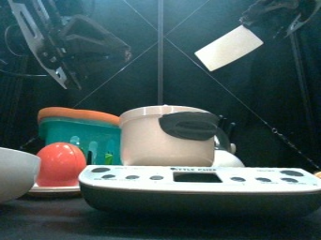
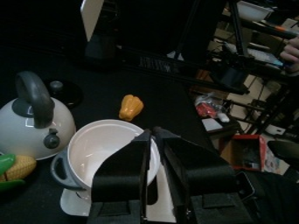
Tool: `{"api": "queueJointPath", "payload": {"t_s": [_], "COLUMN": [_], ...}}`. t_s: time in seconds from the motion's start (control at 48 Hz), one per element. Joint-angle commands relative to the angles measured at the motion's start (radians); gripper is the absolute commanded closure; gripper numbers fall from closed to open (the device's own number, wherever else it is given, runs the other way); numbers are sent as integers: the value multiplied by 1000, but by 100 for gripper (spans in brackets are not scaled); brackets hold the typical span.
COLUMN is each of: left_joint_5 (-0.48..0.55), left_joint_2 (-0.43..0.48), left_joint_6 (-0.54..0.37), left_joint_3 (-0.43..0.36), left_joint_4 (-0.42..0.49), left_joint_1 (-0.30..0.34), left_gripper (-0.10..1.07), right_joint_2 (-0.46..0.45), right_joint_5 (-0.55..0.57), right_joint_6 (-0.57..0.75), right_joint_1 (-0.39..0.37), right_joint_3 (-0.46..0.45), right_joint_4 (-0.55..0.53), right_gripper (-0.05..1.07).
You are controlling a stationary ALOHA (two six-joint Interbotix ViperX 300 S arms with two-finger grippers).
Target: Grasp cleaver with other arm
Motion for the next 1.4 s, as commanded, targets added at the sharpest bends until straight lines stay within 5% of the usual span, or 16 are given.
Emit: {"api": "queueJointPath", "payload": {"t_s": [0.0, 0.417, 0.771, 1.042, 1.375], "left_joint_5": [-11, -15, -219, -287, -291], "left_joint_2": [-3, 57, 152, 230, 285], "left_joint_6": [2, 8, 66, 210, 212], "left_joint_3": [-17, -132, -201, -284, -362], "left_joint_4": [0, 31, 95, 101, 107], "left_joint_1": [8, 106, 204, 230, 236], "left_gripper": [41, 36, 1, 1, 3], "right_joint_2": [3, 3, 20, 26, 29], "right_joint_5": [-2, -3, -6, -9, -14], "right_joint_6": [-2, 0, 2, 3, 3], "right_joint_1": [-2, -3, -3, -3, -3], "right_joint_3": [-23, -29, -34, -40, -40], "right_joint_4": [-8, -38, -46, -46, -44], "right_gripper": [63, 63, 63, 63, 63]}}
